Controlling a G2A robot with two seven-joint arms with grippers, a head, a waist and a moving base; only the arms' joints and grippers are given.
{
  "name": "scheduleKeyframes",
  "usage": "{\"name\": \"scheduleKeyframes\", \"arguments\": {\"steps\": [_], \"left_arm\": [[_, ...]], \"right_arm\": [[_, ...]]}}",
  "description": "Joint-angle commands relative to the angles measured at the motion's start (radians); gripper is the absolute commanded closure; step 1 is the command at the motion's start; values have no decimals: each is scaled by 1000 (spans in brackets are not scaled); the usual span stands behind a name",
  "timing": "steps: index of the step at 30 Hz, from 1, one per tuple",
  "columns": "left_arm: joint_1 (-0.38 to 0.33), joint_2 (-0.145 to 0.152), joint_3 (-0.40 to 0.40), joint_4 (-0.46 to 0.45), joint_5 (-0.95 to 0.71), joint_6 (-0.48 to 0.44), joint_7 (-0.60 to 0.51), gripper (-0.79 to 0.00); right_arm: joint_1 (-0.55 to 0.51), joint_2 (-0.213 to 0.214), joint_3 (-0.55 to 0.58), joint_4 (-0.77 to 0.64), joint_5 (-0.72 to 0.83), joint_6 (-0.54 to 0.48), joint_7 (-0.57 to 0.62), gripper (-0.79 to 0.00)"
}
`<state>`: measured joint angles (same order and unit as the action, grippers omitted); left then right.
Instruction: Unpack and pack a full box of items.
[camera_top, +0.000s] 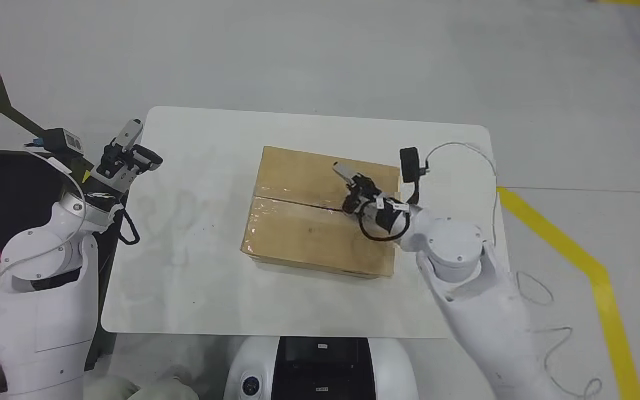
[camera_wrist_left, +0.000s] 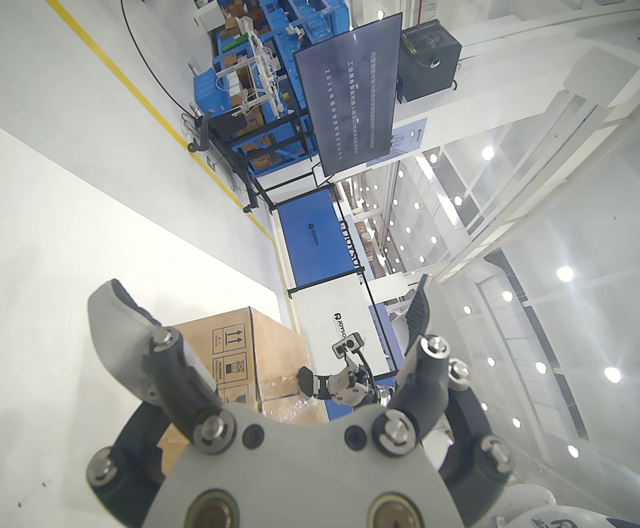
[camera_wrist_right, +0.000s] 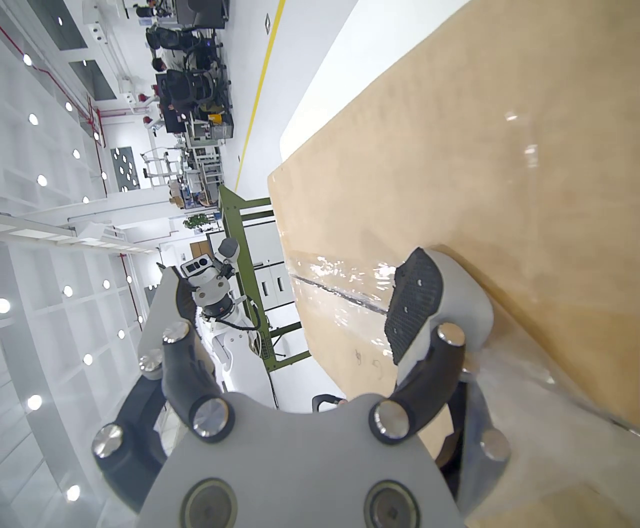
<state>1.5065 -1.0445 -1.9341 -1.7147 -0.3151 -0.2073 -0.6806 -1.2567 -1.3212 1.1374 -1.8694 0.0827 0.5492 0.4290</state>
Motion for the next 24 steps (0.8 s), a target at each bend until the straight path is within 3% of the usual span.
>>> {"name": "scheduleKeyframes", "arguments": {"steps": [1, 24], "left_arm": [[0, 0, 0, 0, 0, 0, 0, -785], [0, 0, 0, 0, 0, 0, 0, -785]], "right_arm": [[-29, 5, 27, -22, -3, 5, -6, -785], [-236, 39, 226, -152, -3, 8, -83, -785]]}}
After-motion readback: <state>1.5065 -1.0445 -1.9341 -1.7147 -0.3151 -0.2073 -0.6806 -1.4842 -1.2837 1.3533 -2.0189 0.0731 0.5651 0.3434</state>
